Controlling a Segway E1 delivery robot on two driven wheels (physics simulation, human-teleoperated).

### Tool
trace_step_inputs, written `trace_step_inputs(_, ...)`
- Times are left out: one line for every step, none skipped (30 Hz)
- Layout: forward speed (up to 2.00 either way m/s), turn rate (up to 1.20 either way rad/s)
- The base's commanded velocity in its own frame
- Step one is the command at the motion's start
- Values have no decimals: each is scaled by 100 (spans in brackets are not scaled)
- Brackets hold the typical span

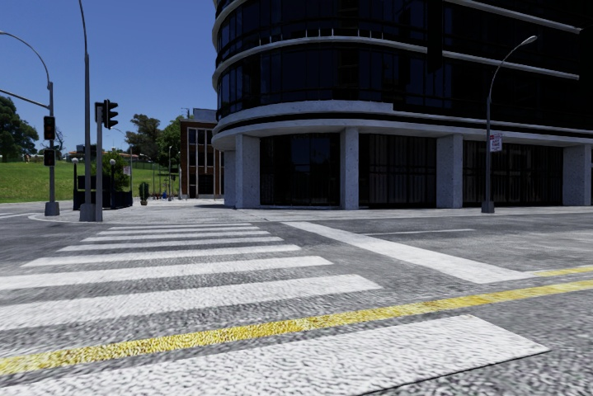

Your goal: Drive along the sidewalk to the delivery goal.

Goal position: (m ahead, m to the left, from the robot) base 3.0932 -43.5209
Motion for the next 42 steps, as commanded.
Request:
trace_step_inputs(0, 0)
trace_step_inputs(0, 0)
trace_step_inputs(0, 0)
trace_step_inputs(0, 0)
trace_step_inputs(0, 0)
trace_step_inputs(0, 0)
trace_step_inputs(0, 0)
trace_step_inputs(0, 0)
trace_step_inputs(0, 0)
trace_step_inputs(0, 0)
trace_step_inputs(0, 0)
trace_step_inputs(0, 0)
trace_step_inputs(0, 0)
trace_step_inputs(0, 0)
trace_step_inputs(0, 0)
trace_step_inputs(0, 0)
trace_step_inputs(0, 0)
trace_step_inputs(0, 0)
trace_step_inputs(0, 0)
trace_step_inputs(0, 0)
trace_step_inputs(0, 0)
trace_step_inputs(0, 0)
trace_step_inputs(0, 0)
trace_step_inputs(0, 0)
trace_step_inputs(0, 0)
trace_step_inputs(0, 0)
trace_step_inputs(0, 0)
trace_step_inputs(0, 0)
trace_step_inputs(0, 0)
trace_step_inputs(0, 0)
trace_step_inputs(0, -1)
trace_step_inputs(0, -7)
trace_step_inputs(-3, -10)
trace_step_inputs(-6, -15)
trace_step_inputs(-10, -23)
trace_step_inputs(-10, -28)
trace_step_inputs(-10, -28)
trace_step_inputs(-11, -31)
trace_step_inputs(-25, -32)
trace_step_inputs(-32, -32)
trace_step_inputs(-34, -33)
trace_step_inputs(-34, -33)
